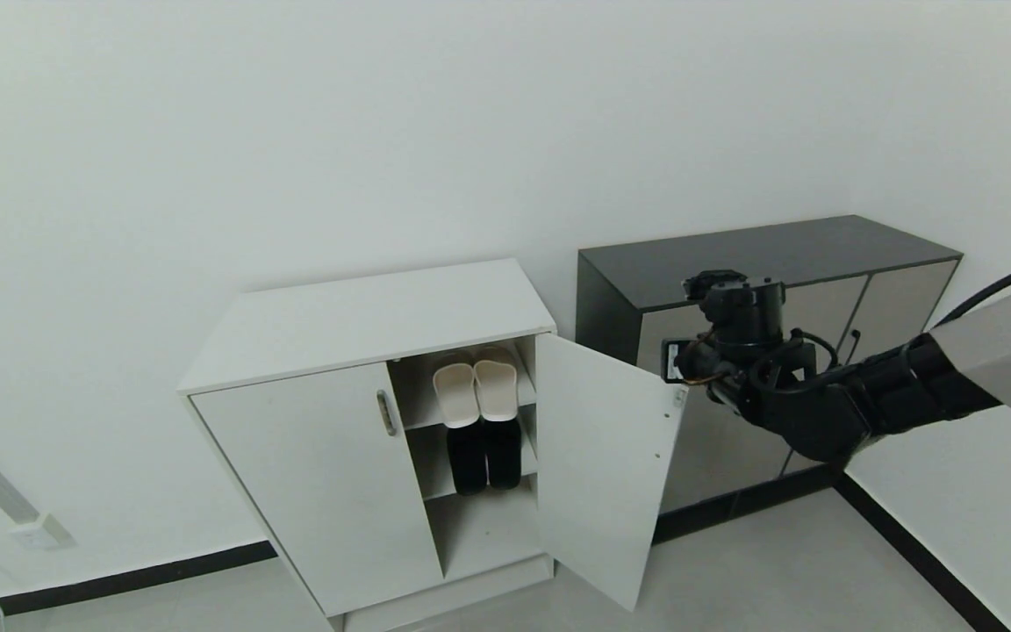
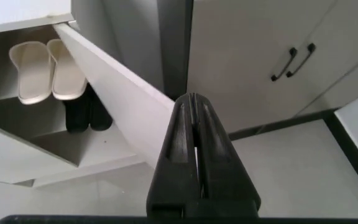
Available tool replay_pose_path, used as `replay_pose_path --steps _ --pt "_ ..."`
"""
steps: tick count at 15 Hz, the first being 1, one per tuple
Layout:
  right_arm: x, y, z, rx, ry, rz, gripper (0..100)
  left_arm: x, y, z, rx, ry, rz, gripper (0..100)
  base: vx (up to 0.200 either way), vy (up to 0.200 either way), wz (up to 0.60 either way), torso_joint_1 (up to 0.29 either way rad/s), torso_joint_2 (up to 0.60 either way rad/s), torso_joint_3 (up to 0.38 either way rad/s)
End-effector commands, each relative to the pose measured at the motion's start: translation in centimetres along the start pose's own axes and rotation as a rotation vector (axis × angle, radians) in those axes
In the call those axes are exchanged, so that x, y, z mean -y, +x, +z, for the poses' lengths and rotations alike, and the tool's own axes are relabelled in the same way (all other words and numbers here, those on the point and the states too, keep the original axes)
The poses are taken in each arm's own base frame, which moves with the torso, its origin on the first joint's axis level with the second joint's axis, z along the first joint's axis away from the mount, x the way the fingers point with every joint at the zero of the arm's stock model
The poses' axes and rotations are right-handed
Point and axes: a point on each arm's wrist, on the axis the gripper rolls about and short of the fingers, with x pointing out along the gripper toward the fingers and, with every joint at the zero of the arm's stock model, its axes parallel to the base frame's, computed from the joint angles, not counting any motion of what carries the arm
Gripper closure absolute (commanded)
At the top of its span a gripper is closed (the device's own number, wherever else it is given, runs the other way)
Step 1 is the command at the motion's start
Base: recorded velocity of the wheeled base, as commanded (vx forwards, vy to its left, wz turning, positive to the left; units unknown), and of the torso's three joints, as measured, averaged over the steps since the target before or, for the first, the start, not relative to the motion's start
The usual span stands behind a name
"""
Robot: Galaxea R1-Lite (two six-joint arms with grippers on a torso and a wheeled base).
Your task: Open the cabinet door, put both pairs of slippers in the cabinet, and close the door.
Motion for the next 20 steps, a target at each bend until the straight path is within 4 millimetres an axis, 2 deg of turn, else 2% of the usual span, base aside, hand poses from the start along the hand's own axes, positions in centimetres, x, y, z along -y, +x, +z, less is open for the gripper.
replay_pose_path --steps 1,3,6,14,20 --pt "0.5 3.3 -1.7 -0.028 -0.001 -0.022 100 0.0 0.0 0.0 0.000 0.000 0.000 100 0.000 0.000 0.00 0.000 0.00 0.000" --pt "0.9 4.7 -2.0 -0.021 0.006 -0.033 100 0.0 0.0 0.0 0.000 0.000 0.000 100 0.000 0.000 0.00 0.000 0.00 0.000" --pt "1.3 5.6 -2.2 -0.040 0.005 -0.036 100 0.0 0.0 0.0 0.000 0.000 0.000 100 0.000 0.000 0.00 0.000 0.00 0.000" --pt "2.2 8.8 -4.4 -0.062 0.009 -0.050 100 0.0 0.0 0.0 -0.002 0.000 0.000 100 0.000 0.000 0.00 0.000 0.00 0.000" --pt "1.3 8.4 -4.8 -0.077 0.001 -0.033 100 0.0 0.0 0.0 0.000 0.000 0.000 100 0.000 0.000 0.00 0.000 0.00 0.000"
